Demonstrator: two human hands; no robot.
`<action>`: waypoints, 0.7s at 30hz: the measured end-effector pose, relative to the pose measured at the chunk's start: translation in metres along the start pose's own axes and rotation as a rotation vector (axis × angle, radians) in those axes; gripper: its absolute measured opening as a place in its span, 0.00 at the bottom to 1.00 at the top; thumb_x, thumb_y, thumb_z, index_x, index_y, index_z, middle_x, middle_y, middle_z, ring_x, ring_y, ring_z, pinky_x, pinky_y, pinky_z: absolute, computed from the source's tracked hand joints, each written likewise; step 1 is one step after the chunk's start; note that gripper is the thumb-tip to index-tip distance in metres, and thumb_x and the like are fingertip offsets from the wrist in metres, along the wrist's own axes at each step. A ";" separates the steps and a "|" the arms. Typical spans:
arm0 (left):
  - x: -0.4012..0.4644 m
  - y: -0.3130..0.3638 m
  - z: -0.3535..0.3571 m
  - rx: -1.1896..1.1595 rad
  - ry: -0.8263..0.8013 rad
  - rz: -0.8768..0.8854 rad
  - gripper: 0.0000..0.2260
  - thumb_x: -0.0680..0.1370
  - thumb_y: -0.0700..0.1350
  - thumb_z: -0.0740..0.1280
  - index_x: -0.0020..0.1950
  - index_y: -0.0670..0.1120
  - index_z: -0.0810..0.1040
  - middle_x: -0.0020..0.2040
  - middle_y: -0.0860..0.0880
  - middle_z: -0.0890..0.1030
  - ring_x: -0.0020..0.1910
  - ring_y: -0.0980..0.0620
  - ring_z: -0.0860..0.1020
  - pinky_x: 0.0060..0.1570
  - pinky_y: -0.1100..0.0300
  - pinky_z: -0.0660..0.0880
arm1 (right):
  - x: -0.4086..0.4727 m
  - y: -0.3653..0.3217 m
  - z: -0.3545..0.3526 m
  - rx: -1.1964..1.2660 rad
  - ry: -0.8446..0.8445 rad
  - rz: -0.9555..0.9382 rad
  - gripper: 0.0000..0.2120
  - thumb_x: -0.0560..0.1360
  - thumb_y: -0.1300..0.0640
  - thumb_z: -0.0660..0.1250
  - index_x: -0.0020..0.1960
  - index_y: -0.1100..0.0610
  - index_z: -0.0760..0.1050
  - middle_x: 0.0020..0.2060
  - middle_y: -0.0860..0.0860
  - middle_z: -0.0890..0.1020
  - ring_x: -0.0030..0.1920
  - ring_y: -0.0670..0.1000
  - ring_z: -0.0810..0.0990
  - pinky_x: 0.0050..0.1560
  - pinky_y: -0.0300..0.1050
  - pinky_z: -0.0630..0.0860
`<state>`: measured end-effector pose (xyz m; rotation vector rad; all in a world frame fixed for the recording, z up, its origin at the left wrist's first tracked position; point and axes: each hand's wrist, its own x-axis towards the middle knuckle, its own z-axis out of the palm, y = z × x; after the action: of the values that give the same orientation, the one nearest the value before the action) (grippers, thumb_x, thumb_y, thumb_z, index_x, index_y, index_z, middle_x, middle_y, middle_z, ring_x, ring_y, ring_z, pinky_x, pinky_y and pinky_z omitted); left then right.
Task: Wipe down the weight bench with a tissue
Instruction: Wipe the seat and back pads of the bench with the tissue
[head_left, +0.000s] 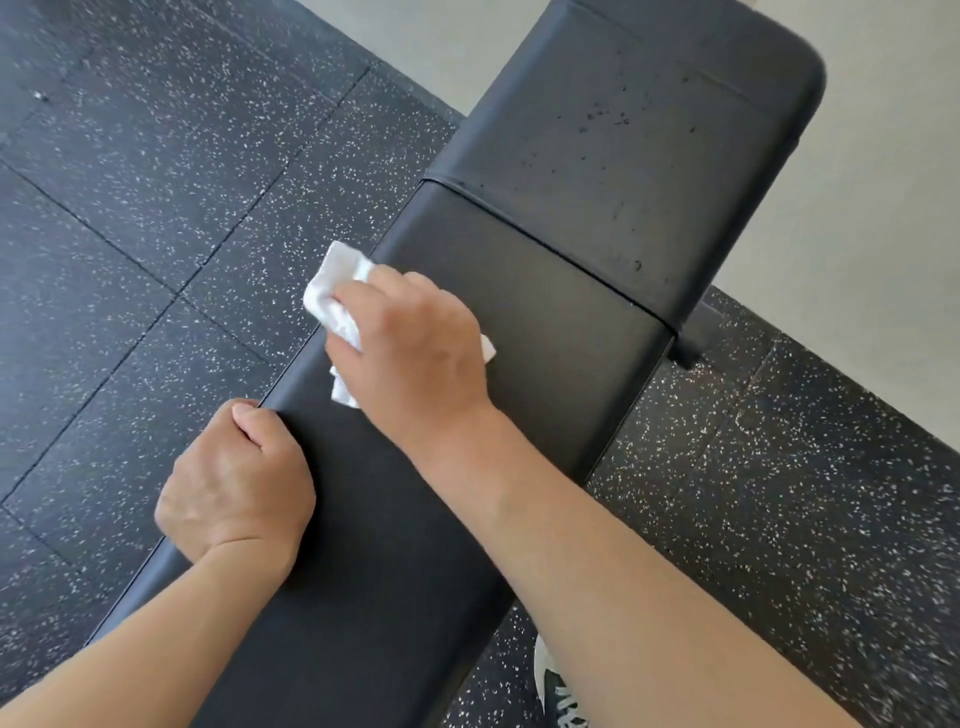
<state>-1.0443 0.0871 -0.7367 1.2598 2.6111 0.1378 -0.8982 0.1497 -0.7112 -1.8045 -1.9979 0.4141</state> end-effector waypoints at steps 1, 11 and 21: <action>0.000 0.001 -0.001 -0.003 -0.007 -0.009 0.22 0.79 0.54 0.44 0.47 0.50 0.77 0.35 0.43 0.72 0.40 0.40 0.68 0.45 0.48 0.64 | -0.009 -0.009 0.005 0.012 -0.043 -0.054 0.03 0.75 0.55 0.69 0.47 0.54 0.81 0.43 0.51 0.80 0.42 0.57 0.77 0.37 0.49 0.63; 0.001 -0.003 0.001 -0.063 -0.016 0.031 0.19 0.81 0.53 0.46 0.37 0.47 0.69 0.29 0.51 0.64 0.34 0.41 0.68 0.40 0.50 0.64 | -0.067 0.059 -0.024 -0.079 0.064 -0.273 0.08 0.77 0.54 0.71 0.55 0.53 0.84 0.39 0.50 0.78 0.37 0.55 0.75 0.36 0.52 0.75; 0.003 -0.006 0.002 -0.093 0.019 0.082 0.19 0.80 0.51 0.47 0.38 0.47 0.72 0.31 0.46 0.74 0.32 0.42 0.66 0.40 0.51 0.63 | 0.066 -0.007 0.019 -0.256 -0.016 -0.081 0.11 0.80 0.47 0.64 0.53 0.51 0.82 0.45 0.51 0.80 0.47 0.56 0.79 0.39 0.46 0.63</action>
<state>-1.0500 0.0856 -0.7404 1.3401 2.5375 0.2841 -0.9190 0.2157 -0.7174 -1.8627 -2.2104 0.1531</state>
